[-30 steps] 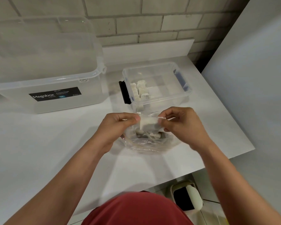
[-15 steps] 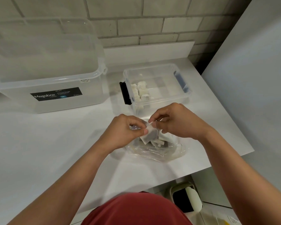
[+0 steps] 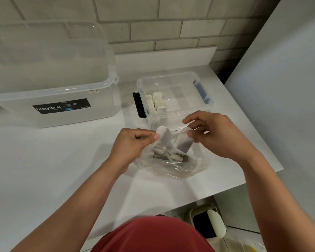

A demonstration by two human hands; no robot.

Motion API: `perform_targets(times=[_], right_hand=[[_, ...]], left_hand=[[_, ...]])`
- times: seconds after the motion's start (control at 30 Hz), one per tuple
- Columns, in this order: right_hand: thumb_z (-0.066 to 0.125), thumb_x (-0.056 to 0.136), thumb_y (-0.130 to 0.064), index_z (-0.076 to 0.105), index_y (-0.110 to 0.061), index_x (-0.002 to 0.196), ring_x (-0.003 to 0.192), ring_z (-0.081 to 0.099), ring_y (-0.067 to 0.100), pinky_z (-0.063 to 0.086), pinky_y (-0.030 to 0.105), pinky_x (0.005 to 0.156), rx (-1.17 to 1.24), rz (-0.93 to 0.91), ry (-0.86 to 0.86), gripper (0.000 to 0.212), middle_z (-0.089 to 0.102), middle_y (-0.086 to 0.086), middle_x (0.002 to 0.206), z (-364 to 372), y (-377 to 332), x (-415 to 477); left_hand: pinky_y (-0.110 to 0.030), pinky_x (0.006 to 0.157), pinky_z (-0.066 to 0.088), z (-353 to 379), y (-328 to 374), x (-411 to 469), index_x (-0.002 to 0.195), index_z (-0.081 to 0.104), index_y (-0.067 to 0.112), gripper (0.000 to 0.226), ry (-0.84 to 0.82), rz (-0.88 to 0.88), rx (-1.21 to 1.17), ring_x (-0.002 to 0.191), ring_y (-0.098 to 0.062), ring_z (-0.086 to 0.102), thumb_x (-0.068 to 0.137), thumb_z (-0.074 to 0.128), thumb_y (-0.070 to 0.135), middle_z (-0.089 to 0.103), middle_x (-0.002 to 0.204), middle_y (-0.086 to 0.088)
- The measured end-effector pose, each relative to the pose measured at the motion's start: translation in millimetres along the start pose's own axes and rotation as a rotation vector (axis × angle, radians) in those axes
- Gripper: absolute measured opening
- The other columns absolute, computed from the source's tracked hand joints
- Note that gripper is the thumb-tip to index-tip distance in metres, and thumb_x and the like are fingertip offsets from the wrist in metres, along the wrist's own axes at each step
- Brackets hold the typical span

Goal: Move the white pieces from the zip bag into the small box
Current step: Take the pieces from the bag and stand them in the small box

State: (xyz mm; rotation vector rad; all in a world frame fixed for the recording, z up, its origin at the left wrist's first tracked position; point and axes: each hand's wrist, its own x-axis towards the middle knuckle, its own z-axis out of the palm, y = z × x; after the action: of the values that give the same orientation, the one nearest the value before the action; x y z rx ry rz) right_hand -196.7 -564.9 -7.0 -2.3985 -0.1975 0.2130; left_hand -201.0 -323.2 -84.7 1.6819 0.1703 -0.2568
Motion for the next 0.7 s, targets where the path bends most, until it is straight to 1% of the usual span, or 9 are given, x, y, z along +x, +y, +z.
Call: perform_targets(times=[0.1, 0.13, 0.2, 0.27, 0.37, 0.43, 0.5, 0.57, 0.7], right_hand=[[0.075, 0.093, -0.015, 0.076, -0.033, 0.1, 0.077, 0.074, 0.004, 0.06, 0.021, 0.077, 0.034, -0.019, -0.071, 0.02, 0.075, -0.016, 0.088, -7.7, -2.6, -3.8], [0.075, 0.093, -0.015, 0.078, -0.033, 0.097, 0.076, 0.074, 0.005, 0.06, 0.021, 0.076, 0.051, -0.032, -0.104, 0.019, 0.076, -0.017, 0.085, -8.7, -5.1, -4.5], [0.076, 0.092, -0.012, 0.08, -0.029, 0.096, 0.078, 0.075, 0.005, 0.057, 0.017, 0.074, 0.12, -0.064, -0.136, 0.018, 0.076, -0.015, 0.089, -4.2, -9.8, -3.2], [0.076, 0.092, -0.008, 0.082, -0.027, 0.1, 0.083, 0.074, 0.005, 0.057, 0.017, 0.079, 0.155, -0.095, -0.109, 0.021, 0.075, -0.013, 0.097, 7.1, -9.6, 2.3], [0.079, 0.09, -0.011, 0.08, -0.034, 0.099, 0.084, 0.074, 0.001, 0.058, 0.028, 0.087, 0.138, -0.105, -0.006, 0.024, 0.077, -0.018, 0.096, 24.5, -6.3, 10.4], [0.081, 0.087, -0.013, 0.079, -0.035, 0.094, 0.081, 0.074, 0.001, 0.059, 0.036, 0.088, 0.153, -0.091, 0.04, 0.023, 0.078, -0.018, 0.092, 32.0, -3.4, 12.9], [0.083, 0.085, -0.013, 0.08, -0.031, 0.096, 0.082, 0.076, 0.004, 0.06, 0.038, 0.088, 0.181, -0.082, 0.038, 0.021, 0.078, -0.016, 0.095, 36.0, -0.5, 12.9], [0.085, 0.083, -0.013, 0.081, -0.027, 0.102, 0.084, 0.076, 0.006, 0.06, 0.036, 0.087, 0.19, -0.09, 0.061, 0.024, 0.076, -0.012, 0.101, 37.8, 2.5, 12.8], [0.085, 0.083, -0.013, 0.077, -0.028, 0.115, 0.083, 0.076, 0.003, 0.061, 0.029, 0.082, 0.205, -0.055, 0.066, 0.036, 0.074, -0.008, 0.105, 38.5, 3.9, 11.1]], left_hand=[[-0.026, 0.052, 0.047, 0.7, 1.6, 1.1, 0.093, 0.084, 0.027, 0.009, 0.052, -0.01, 0.015, 0.071, -0.002, 0.07, 0.085, 0.082, 0.03, 0.08, 0.09, 0.013], [-0.027, 0.052, 0.047, 1.6, 2.6, 0.3, 0.092, 0.084, 0.027, 0.008, 0.067, -0.014, 0.01, 0.066, -0.001, 0.068, 0.085, 0.082, 0.031, 0.08, 0.089, 0.013], [-0.027, 0.052, 0.047, 3.1, 4.4, -1.0, 0.092, 0.084, 0.027, 0.008, 0.068, -0.018, 0.006, 0.059, 0.001, 0.063, 0.085, 0.081, 0.03, 0.08, 0.088, 0.012], [-0.027, 0.053, 0.046, 4.9, 6.3, -2.2, 0.093, 0.084, 0.025, 0.009, 0.034, -0.021, -0.025, 0.056, 0.0, 0.06, 0.086, 0.081, 0.029, 0.08, 0.088, 0.009], [-0.025, 0.052, 0.045, 8.0, 6.2, -5.1, 0.095, 0.084, 0.025, 0.009, -0.013, -0.014, -0.05, 0.06, -0.006, 0.061, 0.087, 0.08, 0.027, 0.081, 0.088, 0.006], [-0.026, 0.053, 0.045, 7.2, 2.9, -5.6, 0.095, 0.084, 0.027, 0.009, -0.026, -0.003, -0.045, 0.067, -0.012, 0.06, 0.087, 0.08, 0.028, 0.08, 0.089, 0.004], [-0.029, 0.054, 0.044, 4.9, -0.2, -4.2, 0.095, 0.084, 0.027, 0.009, -0.023, -0.012, -0.084, 0.07, -0.019, 0.057, 0.087, 0.08, 0.029, 0.079, 0.088, -0.002], [-0.029, 0.054, 0.042, 3.5, -2.3, -2.9, 0.095, 0.084, 0.026, 0.01, -0.007, -0.028, -0.14, 0.068, -0.015, 0.056, 0.086, 0.08, 0.028, 0.076, 0.085, -0.009], [-0.028, 0.054, 0.042, 5.1, -4.9, -5.1, 0.094, 0.084, 0.027, 0.008, -0.011, -0.02, -0.152, 0.061, -0.008, 0.055, 0.087, 0.079, 0.026, 0.074, 0.076, 0.005]])
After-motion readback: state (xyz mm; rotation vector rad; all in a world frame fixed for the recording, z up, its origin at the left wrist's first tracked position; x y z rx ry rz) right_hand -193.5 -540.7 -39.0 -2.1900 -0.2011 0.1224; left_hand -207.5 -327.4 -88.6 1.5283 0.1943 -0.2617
